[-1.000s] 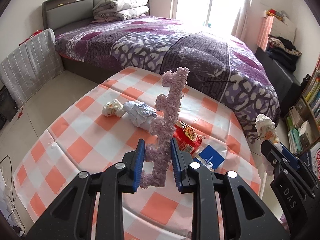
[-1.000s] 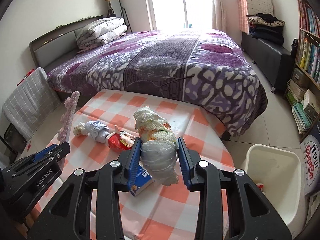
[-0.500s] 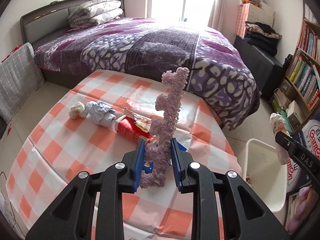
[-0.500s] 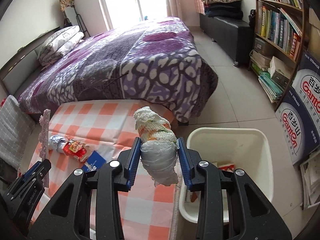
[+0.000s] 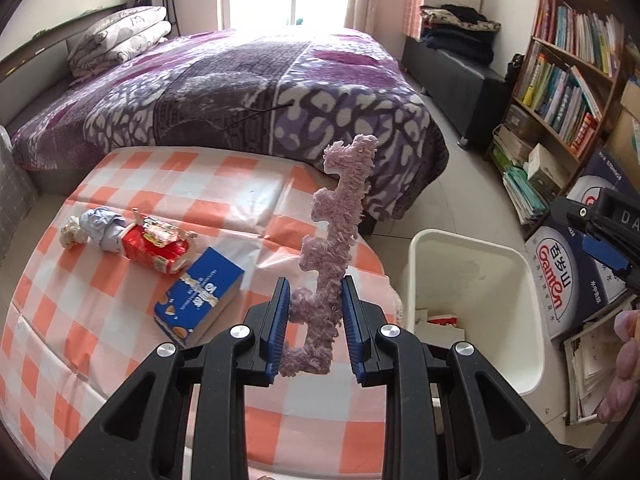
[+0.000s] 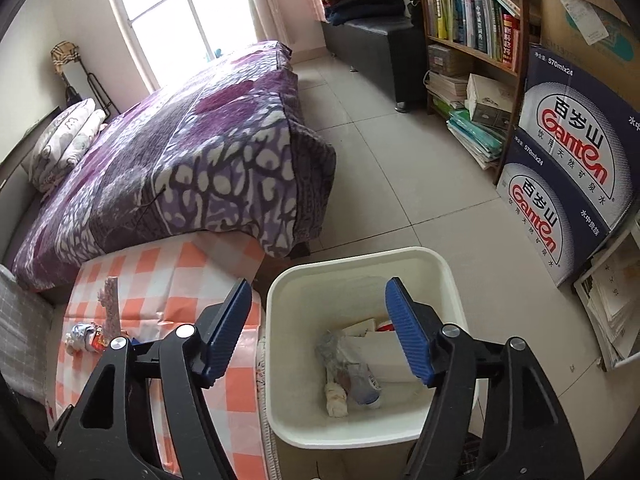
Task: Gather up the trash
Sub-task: 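Carry the strip and bundle over the bin and open both tools, then grasp the blue biscuit box with the left tool while the right tool reaches the red noodle cup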
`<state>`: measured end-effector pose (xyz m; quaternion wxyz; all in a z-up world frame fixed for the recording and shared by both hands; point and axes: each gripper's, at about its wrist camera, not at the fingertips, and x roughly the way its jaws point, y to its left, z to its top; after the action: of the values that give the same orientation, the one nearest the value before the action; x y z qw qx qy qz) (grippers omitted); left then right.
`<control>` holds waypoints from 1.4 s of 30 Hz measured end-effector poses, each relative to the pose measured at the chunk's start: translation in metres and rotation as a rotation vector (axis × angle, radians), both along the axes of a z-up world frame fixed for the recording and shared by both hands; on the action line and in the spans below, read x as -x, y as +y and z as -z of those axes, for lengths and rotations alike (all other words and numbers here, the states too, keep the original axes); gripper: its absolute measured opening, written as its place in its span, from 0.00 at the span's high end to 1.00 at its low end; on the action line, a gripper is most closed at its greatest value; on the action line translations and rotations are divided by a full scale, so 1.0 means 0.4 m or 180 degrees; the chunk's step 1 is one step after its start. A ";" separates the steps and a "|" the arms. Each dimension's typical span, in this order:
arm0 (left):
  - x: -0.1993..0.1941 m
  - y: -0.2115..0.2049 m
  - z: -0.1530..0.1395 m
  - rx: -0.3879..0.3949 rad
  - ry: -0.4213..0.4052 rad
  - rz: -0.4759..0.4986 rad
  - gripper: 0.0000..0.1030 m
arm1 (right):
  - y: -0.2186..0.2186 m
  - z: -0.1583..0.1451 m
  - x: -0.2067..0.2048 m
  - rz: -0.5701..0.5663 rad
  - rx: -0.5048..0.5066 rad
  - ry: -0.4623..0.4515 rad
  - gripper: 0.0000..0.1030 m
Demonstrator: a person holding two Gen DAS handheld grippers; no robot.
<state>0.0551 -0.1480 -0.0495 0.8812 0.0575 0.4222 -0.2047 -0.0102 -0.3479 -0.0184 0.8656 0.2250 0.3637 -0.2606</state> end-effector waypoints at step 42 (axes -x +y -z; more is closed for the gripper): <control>-0.032 -0.016 0.093 -0.0119 0.0535 0.0339 0.19 | -0.013 0.028 -0.018 0.0304 -0.0329 0.0177 0.07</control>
<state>0.0678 -0.1545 -0.0868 0.8293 0.0789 0.4947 -0.2475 -0.0030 -0.3529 -0.0295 0.8289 0.2792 0.3894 -0.2886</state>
